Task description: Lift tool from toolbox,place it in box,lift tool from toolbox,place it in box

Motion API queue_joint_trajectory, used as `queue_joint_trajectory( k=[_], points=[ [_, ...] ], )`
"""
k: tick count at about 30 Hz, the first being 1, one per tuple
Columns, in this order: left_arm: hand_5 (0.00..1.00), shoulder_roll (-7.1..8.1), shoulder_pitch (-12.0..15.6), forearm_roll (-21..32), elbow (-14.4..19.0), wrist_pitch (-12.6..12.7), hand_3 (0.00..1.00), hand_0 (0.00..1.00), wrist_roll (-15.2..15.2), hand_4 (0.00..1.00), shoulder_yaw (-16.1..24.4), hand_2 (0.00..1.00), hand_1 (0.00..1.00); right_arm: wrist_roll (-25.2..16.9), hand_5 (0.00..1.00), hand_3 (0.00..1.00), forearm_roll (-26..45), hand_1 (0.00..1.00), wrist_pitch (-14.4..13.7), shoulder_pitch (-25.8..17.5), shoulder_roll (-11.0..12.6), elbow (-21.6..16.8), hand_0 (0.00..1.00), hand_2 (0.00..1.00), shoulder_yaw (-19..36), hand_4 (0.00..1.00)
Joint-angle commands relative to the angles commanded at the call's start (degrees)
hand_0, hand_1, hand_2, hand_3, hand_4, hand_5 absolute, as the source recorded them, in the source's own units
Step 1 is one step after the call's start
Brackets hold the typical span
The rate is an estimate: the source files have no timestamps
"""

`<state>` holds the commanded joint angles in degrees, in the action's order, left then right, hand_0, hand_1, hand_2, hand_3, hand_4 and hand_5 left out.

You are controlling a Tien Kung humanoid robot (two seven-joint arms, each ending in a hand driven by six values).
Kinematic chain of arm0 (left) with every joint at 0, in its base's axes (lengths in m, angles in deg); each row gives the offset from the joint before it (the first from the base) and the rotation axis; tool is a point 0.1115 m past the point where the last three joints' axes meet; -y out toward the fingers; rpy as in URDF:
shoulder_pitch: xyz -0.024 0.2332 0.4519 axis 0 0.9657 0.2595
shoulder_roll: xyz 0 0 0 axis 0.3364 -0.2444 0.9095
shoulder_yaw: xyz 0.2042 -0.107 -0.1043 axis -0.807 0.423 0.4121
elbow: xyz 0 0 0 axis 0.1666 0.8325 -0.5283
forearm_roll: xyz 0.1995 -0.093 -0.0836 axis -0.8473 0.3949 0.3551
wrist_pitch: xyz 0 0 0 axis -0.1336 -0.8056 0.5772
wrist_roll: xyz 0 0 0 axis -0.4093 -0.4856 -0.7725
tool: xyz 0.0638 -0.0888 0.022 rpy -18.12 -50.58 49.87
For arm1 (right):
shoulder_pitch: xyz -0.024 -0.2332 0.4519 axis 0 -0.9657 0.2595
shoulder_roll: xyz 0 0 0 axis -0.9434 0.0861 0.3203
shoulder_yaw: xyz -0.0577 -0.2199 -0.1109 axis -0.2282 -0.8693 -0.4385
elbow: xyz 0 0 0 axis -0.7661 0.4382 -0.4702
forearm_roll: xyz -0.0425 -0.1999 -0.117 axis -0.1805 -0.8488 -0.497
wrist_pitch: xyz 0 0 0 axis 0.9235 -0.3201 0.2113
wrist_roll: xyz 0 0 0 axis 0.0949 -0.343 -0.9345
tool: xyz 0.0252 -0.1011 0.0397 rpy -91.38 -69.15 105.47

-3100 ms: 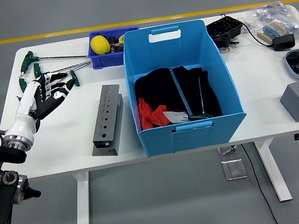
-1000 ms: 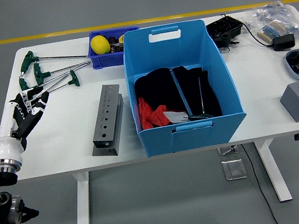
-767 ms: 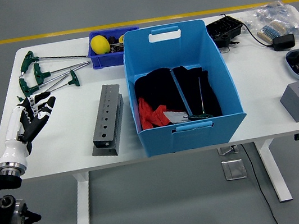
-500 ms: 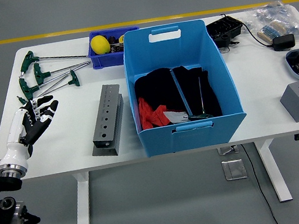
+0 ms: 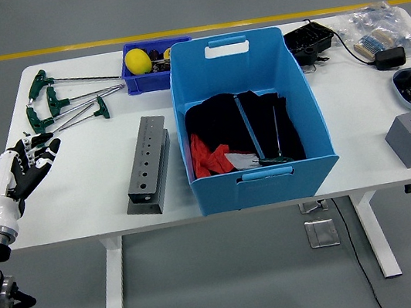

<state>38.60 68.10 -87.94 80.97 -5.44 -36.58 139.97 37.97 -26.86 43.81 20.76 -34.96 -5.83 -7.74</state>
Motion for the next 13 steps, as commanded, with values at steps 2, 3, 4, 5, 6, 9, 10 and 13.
queue_joint_trajectory(
  k=[2, 3, 4, 5, 6, 9, 10, 13],
  points=[
    [0.594, 0.43, -0.72, 0.25, -0.45, -0.04, 0.699, 0.751, 0.02, 0.803, -0.62, 0.815, 0.739, -0.42, 0.701, 0.607, 1.49, 0.721, 0.27, 0.02, 0.24, 0.0, 0.745, 0.759, -1.4, 0.852],
    [0.594, 0.53, -1.21, 0.36, -0.57, -0.05, 0.699, 0.751, 0.05, 0.803, -0.94, 0.815, 0.739, -0.57, 0.701, 0.607, 1.45, 0.721, 0.32, 0.09, 0.26, 0.0, 0.745, 0.759, -1.41, 0.852],
    [0.594, 0.5, -1.59, 0.45, -0.59, 0.0, 0.699, 0.751, 0.14, 0.803, -1.24, 0.815, 0.739, -0.76, 0.701, 0.607, 1.58, 0.721, 0.33, 0.16, 0.27, 0.0, 0.745, 0.759, -1.59, 0.852],
    [0.592, 0.44, -2.0, 0.56, -0.66, 0.1, 0.698, 0.752, 0.21, 0.801, -1.69, 0.815, 0.738, -0.93, 0.7, 0.607, 1.79, 0.713, 0.33, 0.28, 0.34, 0.0, 0.73, 0.756, -1.97, 0.853],
    [0.592, 0.46, -2.53, 0.61, -0.71, 0.08, 0.698, 0.752, 0.35, 0.801, -2.62, 0.815, 0.738, -0.79, 0.7, 0.607, 1.03, 0.713, 0.25, 0.54, 0.31, 0.0, 0.73, 0.756, -1.44, 0.853],
    [0.592, 0.34, -2.47, 0.62, -0.76, 0.17, 0.698, 0.752, 0.71, 0.801, -4.18, 0.815, 0.738, -0.2, 0.7, 0.607, -0.13, 0.713, 0.52, 1.22, 0.5, 0.0, 0.73, 0.756, -1.25, 0.853],
    [0.592, 0.07, -2.12, 0.76, -0.74, 0.32, 0.698, 0.752, 0.83, 0.801, -4.6, 0.815, 0.738, -0.2, 0.7, 0.607, -0.09, 0.713, 0.71, 1.42, 0.67, 0.0, 0.73, 0.756, -1.53, 0.853],
    [0.592, -0.59, -1.67, 0.82, -0.89, 0.42, 0.698, 0.752, 1.06, 0.801, -5.68, 0.815, 0.738, 0.14, 0.7, 0.607, -1.94, 0.713, 0.76, 1.95, 0.6, 0.0, 0.73, 0.756, 0.29, 0.853]
  ],
)
